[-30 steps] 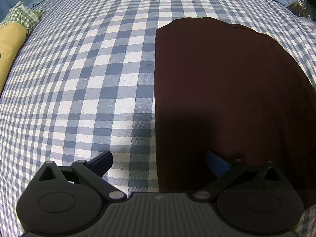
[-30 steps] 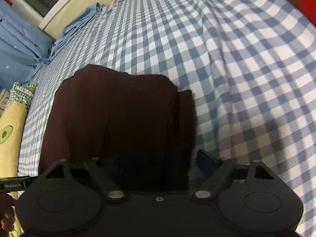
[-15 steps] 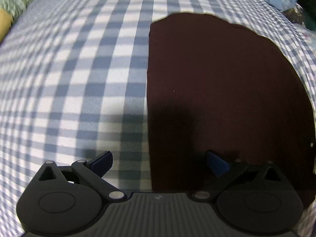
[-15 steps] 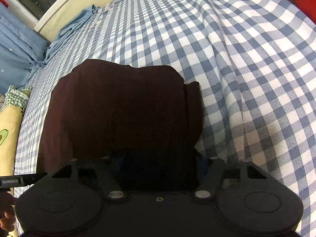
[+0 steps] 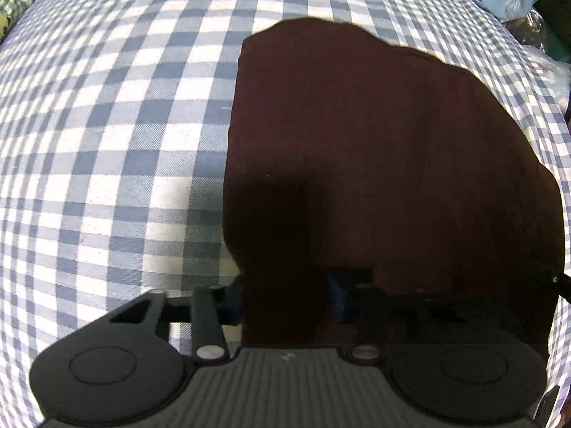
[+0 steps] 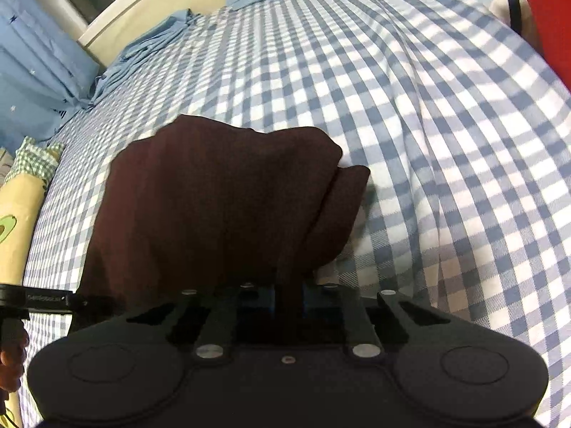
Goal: Fold small clothes
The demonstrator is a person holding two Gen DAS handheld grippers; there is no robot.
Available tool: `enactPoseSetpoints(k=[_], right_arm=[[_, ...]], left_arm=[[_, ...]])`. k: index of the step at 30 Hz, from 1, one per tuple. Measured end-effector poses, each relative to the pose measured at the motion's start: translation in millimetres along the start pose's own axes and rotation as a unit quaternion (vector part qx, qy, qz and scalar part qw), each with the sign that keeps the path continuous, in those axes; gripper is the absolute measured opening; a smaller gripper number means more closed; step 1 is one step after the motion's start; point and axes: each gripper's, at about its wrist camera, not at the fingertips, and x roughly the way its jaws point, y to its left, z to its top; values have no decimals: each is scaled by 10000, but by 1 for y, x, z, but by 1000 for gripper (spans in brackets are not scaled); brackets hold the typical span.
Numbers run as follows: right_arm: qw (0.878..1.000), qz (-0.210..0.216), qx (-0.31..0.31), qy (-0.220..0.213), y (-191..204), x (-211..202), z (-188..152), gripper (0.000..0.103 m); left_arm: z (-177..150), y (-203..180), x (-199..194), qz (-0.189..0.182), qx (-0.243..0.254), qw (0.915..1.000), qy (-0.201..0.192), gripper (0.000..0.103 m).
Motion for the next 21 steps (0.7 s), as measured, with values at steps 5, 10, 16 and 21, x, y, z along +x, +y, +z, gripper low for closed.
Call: enactPoseSetpoints(k=[5, 10, 16, 21], right_arm=[[9990, 112, -372, -206, 32, -26, 4, 11], [9941, 221, -922, -527, 81, -49, 7, 11], [9925, 454, -787, -819, 127, -51, 5, 10], [9918, 647, -751, -803, 170, -35, -14, 10]], left_arm=[[5, -5, -27, 17, 79, 9999, -151, 26], [6, -5, -72, 77, 539, 9962, -680, 24], [2, 30, -110, 426, 797, 9912, -962, 24], [-13, 81, -122, 636, 701, 9898, -1062, 24]])
